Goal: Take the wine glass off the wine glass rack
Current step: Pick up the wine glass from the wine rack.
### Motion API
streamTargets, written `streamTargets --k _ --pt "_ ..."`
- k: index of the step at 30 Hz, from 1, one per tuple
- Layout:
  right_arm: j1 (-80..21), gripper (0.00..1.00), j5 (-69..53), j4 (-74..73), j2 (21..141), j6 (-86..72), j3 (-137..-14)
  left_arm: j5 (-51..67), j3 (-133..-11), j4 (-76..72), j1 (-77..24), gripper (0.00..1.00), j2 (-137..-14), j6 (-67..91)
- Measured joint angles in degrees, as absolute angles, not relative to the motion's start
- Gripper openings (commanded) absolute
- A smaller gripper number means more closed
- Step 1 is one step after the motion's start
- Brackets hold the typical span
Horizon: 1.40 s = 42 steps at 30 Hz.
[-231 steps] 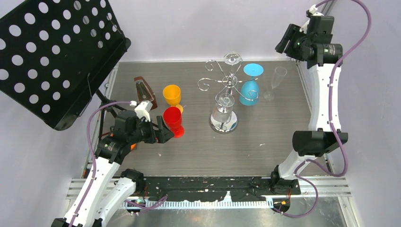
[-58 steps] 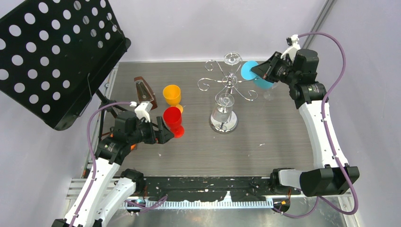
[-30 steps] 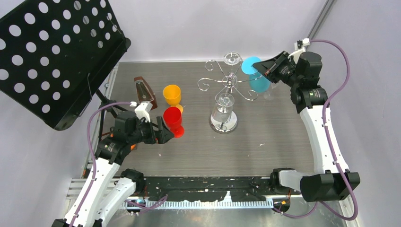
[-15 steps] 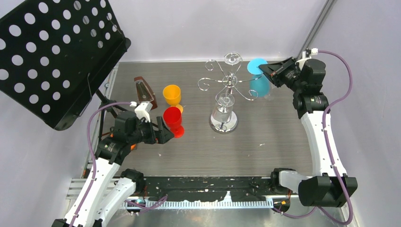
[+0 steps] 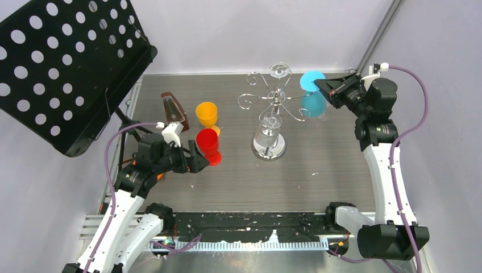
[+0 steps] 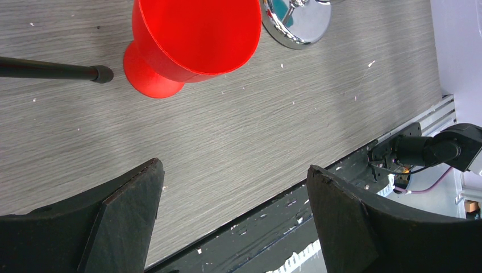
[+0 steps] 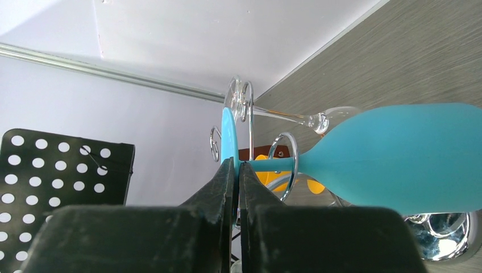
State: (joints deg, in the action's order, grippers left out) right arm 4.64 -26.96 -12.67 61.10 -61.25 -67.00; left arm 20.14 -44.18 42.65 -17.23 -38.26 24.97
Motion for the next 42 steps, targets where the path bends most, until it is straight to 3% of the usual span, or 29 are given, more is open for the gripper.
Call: streamTargets --k 26,42 --pt "-1.41 0.06 -26.48 -10.81 59.33 -61.19 -64.12 20.14 -44.18 42.65 -17.23 0.94 -37.98 24.97" --pt "-4.38 0.06 -23.4 -11.05 66.04 -59.86 -68.31 20.14 -44.18 42.65 -17.23 0.94 -37.98 24.97"
